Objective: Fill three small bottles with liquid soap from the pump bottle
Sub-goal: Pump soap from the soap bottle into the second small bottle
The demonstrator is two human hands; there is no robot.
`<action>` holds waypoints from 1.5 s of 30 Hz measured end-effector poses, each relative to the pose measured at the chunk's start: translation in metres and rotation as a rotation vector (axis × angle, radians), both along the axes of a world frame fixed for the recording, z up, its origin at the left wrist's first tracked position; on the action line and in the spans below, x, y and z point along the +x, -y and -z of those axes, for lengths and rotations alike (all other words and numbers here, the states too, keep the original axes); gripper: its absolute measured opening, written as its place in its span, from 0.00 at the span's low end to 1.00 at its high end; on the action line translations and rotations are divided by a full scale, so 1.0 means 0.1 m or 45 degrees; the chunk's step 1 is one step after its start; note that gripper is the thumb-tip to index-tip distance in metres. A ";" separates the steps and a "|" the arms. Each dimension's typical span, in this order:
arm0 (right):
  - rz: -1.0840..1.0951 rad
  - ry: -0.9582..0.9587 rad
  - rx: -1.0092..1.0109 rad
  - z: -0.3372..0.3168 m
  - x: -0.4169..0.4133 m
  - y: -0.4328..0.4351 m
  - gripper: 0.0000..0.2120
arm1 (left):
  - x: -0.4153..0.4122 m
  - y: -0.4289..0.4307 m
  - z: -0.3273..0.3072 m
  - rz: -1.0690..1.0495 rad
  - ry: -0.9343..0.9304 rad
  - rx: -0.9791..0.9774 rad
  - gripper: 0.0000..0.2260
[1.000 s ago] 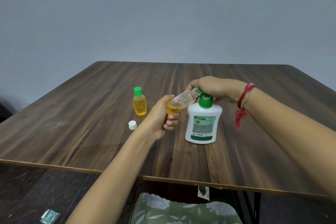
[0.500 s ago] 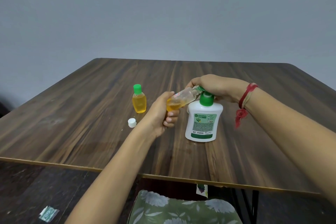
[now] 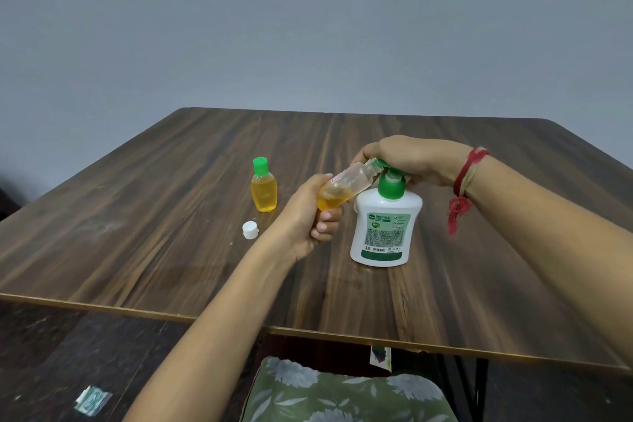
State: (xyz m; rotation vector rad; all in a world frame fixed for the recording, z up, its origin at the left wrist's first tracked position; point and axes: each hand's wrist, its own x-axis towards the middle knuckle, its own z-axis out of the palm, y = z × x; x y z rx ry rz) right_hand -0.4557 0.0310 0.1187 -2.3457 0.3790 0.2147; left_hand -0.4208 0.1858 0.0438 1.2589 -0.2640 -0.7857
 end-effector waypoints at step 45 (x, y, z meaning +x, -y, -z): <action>0.012 0.014 0.017 0.07 0.00 -0.02 0.14 | 0.03 -0.04 0.01 -0.019 0.052 0.036 0.18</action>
